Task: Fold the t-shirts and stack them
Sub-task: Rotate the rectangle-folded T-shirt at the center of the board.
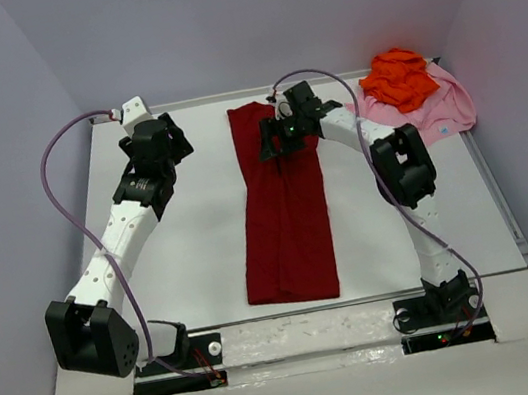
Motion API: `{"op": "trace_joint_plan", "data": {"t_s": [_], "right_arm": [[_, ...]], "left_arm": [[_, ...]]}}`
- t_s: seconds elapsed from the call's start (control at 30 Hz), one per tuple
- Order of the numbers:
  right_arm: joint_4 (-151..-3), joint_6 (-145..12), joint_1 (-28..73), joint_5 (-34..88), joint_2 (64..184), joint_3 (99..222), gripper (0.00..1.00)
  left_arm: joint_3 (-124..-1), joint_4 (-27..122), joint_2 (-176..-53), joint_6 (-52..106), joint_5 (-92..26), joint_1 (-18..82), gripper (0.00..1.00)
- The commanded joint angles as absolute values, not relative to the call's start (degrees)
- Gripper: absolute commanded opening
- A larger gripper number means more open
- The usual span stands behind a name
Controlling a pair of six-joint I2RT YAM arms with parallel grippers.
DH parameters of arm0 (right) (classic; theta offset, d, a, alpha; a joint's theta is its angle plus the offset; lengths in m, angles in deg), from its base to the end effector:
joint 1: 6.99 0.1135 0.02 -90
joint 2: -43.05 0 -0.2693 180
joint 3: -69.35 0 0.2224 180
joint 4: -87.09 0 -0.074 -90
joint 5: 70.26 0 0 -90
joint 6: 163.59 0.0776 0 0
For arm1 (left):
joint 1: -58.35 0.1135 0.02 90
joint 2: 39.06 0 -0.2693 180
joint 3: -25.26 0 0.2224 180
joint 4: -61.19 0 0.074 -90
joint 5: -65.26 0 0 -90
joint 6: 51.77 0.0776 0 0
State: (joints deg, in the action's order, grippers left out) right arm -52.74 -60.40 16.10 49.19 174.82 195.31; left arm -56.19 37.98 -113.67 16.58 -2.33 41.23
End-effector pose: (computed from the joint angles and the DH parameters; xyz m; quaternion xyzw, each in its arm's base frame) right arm 0.4625 0.2386 0.1900 -0.1723 0.8851 0.3368 0.2711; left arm 0.3042 -0.0627 0.3586 -0.1474 0.7801 -0.0484 0.6061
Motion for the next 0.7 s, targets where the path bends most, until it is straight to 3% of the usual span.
{"op": "trace_joint_plan", "data": {"t_s": [0.0, 0.23, 0.67], "right_arm": [[-52.6, -62.5, 19.6, 38.6, 172.0, 192.9, 0.85], [-48.6, -63.1, 23.2, 25.9, 172.6, 191.4, 0.85], [-43.2, -65.4, 23.7, 14.2, 187.5, 208.4, 0.87]], "left_arm": [[-57.9, 39.3, -113.1, 16.1, -2.3, 41.6, 0.77], [-58.0, 39.2, -113.0, 16.0, -2.7, 41.6, 0.77], [-57.7, 39.3, -112.6, 16.3, -2.7, 41.7, 0.77]]}}
